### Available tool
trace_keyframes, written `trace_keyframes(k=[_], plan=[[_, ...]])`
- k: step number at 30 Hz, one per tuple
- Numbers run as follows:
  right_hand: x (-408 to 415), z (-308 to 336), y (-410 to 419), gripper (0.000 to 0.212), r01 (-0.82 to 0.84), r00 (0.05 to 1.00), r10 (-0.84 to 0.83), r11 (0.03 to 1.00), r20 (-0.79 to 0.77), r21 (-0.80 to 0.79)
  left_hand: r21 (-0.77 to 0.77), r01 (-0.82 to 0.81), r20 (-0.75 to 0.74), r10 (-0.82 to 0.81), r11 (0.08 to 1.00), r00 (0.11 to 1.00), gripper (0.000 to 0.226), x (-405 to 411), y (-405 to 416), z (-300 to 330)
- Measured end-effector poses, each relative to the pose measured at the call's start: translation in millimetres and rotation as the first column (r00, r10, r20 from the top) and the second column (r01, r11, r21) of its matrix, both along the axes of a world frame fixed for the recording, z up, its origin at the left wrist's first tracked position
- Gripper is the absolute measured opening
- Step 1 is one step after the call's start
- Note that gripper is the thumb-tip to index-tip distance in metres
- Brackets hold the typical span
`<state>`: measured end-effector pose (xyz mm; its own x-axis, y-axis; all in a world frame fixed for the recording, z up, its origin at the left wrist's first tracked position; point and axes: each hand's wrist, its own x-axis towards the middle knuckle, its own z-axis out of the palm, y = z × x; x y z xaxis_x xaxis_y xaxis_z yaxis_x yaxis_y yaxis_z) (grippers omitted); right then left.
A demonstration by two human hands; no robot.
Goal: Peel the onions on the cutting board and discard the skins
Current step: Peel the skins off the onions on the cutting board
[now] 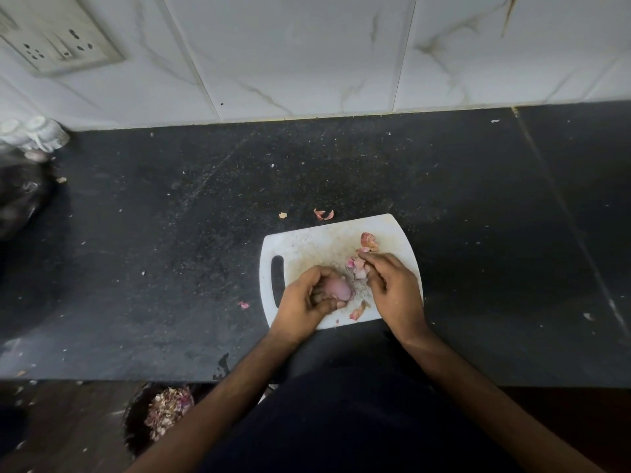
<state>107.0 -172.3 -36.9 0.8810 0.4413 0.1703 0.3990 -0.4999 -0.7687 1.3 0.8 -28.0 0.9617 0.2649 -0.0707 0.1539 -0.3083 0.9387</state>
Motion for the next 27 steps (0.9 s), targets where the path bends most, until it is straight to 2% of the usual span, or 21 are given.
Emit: trace_keyframes(k=[2,7,10,14,15,17,20,23,27], plan=[[-2,-1,-2,0.052,-0.1,0.995,0.101,0.994,0.012,-0.034,0.032,0.016,0.024,-0.017,0.999,1.0,0.045,1,0,-1],[-11,1,-8,0.04,-0.21,0.971,0.217,0.975,0.1,-0.074,0.193,0.103,0.049,-0.115,0.976,0.992,0.051,2,-2,1],[-12,4,-7,0.048,-0.194,0.978,0.196,0.98,0.074,-0.04,0.28,0.167,0.001,-0.174,0.945,0.985,0.069,0,-7,-1],[-7,-7,-7,0.03,-0.189,0.981,0.188,0.982,0.055,0.012,0.304,0.173,-0.111,-0.145,0.937,0.983,0.101,8,-17,-1],[-6,-11,-8,0.027,-0.193,0.979,0.193,0.981,0.062,-0.007,0.329,0.146,-0.108,-0.117,0.933,0.987,0.101,11,-18,-2],[-5,-17,-11,0.026,-0.197,0.973,0.203,0.978,0.114,-0.061,0.385,0.086,-0.061,-0.068,0.919,0.996,0.086,16,-16,-7],[-5,-16,-14,0.024,-0.218,0.927,0.255,0.963,0.275,-0.161,0.433,0.075,-0.048,-0.06,0.898,0.997,0.071,17,-13,-8],[-3,-11,-15,0.028,-0.23,0.859,0.297,0.952,0.418,-0.204,0.419,0.078,-0.03,-0.072,0.905,0.997,0.067,17,-13,-9],[-1,-14,-14,0.031,-0.213,0.846,0.288,0.954,0.449,-0.212,0.365,0.086,0.001,-0.092,0.927,0.996,0.066,20,-13,-8]])
